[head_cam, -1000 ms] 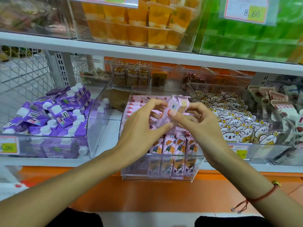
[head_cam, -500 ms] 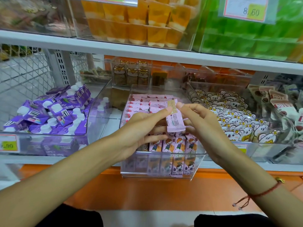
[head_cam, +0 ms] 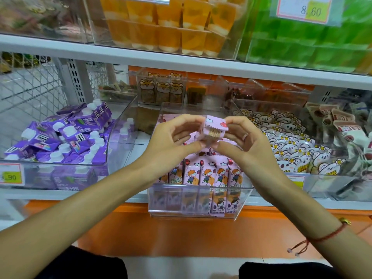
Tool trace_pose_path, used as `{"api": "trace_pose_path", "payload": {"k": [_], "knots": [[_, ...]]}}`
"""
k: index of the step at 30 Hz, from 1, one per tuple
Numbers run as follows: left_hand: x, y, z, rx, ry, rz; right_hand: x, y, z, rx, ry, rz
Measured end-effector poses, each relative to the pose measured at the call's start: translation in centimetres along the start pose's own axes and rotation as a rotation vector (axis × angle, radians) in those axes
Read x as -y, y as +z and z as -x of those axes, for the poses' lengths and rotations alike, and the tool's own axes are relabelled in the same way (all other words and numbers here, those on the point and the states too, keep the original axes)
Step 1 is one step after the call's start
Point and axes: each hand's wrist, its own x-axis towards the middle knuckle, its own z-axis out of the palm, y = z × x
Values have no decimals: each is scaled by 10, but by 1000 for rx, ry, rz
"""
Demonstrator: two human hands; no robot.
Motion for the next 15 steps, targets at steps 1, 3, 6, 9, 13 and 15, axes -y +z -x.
{"api": "trace_pose_path", "payload": {"k": [1, 3, 6, 9, 13, 15], "knots": [[1, 0, 0, -2, 19, -13, 0, 0, 0, -3, 6, 4], [2, 0, 0, -20, 83, -62, -1, 2, 1, -25, 13, 45], [4, 3, 1, -63, 209, -248, 1, 8, 2, -99, -24, 119], [4, 5, 2, -25, 249, -360, 2, 10, 1, -183, -86, 143], [4, 2, 1, 209, 91, -362, 1, 1, -2, -188, -16, -66], [6, 2, 0, 267, 7, -247, 0, -1, -3, -200, 42, -156]]}}
